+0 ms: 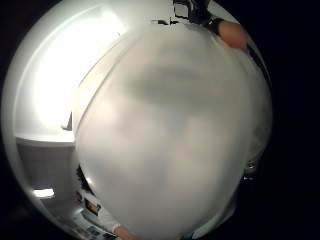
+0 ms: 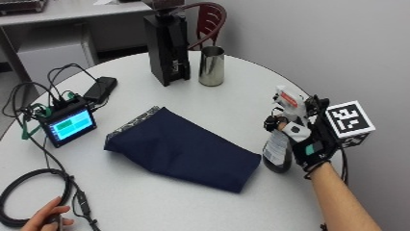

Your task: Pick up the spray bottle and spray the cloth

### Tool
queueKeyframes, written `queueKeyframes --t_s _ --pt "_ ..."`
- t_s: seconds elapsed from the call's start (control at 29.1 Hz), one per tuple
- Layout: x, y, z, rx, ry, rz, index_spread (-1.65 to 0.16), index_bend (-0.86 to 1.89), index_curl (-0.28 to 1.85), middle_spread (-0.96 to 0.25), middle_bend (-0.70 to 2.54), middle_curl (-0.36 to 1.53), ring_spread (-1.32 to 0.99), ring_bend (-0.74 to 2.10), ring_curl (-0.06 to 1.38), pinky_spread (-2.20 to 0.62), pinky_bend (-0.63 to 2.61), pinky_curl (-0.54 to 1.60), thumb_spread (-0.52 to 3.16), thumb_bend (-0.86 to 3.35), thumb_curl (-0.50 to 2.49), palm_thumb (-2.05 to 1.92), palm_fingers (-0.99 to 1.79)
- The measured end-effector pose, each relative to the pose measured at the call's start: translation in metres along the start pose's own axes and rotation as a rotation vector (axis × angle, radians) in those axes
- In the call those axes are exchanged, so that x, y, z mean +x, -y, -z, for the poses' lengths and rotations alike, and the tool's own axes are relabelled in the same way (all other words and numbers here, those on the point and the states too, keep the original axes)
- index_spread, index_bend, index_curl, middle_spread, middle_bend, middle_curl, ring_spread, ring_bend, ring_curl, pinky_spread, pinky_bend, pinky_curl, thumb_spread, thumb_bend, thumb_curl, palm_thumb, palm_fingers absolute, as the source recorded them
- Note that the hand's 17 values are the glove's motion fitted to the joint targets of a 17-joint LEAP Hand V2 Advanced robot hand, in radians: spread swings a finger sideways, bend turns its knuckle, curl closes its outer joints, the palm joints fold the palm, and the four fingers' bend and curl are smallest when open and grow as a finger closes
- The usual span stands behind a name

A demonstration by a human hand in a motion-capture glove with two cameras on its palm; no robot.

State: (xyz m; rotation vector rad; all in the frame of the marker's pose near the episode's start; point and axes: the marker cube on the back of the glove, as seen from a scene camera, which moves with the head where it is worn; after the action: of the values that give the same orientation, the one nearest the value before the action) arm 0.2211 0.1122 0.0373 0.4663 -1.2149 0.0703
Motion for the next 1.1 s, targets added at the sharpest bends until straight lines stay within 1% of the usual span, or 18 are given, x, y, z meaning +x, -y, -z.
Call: queueKeyframes --t_s 0.1,0.21,0.41,0.55,0.79,1.1 --pt "-0.008 -0.002 0.006 -0.066 -0.029 -0.002 -0.42 0.05 0.08 -0.15 0.65 0.51 -0.16 0.70 0.44 -0.01 0.42 0.36 0.53 0.00 0.59 1.11 0.96" --pt "-0.030 0.003 0.011 -0.165 -0.098 0.005 -0.41 0.04 0.08 -0.15 0.66 0.51 -0.16 0.71 0.44 -0.01 0.41 0.36 0.52 -0.02 0.60 1.10 0.97" --pt "-0.097 0.017 -0.002 -0.372 -0.330 -0.018 -0.41 0.03 0.07 -0.14 0.67 0.52 -0.16 0.73 0.45 0.00 0.40 0.36 0.56 -0.04 0.62 1.04 0.99" --pt "-0.122 0.026 -0.015 -0.455 -0.495 -0.062 -0.41 0.04 0.07 -0.14 0.67 0.52 -0.15 0.73 0.45 0.00 0.40 0.36 0.59 -0.03 0.62 1.02 1.01" --pt "-0.128 0.028 -0.037 -0.552 -0.634 -0.115 -0.41 0.04 0.08 -0.13 0.66 0.52 -0.15 0.74 0.45 0.00 0.39 0.36 0.63 -0.03 0.63 1.00 1.03" --pt "-0.105 0.029 -0.047 -0.625 -0.727 -0.217 -0.40 0.03 0.08 -0.13 0.65 0.52 -0.15 0.73 0.45 0.00 0.38 0.36 0.66 -0.02 0.65 1.01 1.03"
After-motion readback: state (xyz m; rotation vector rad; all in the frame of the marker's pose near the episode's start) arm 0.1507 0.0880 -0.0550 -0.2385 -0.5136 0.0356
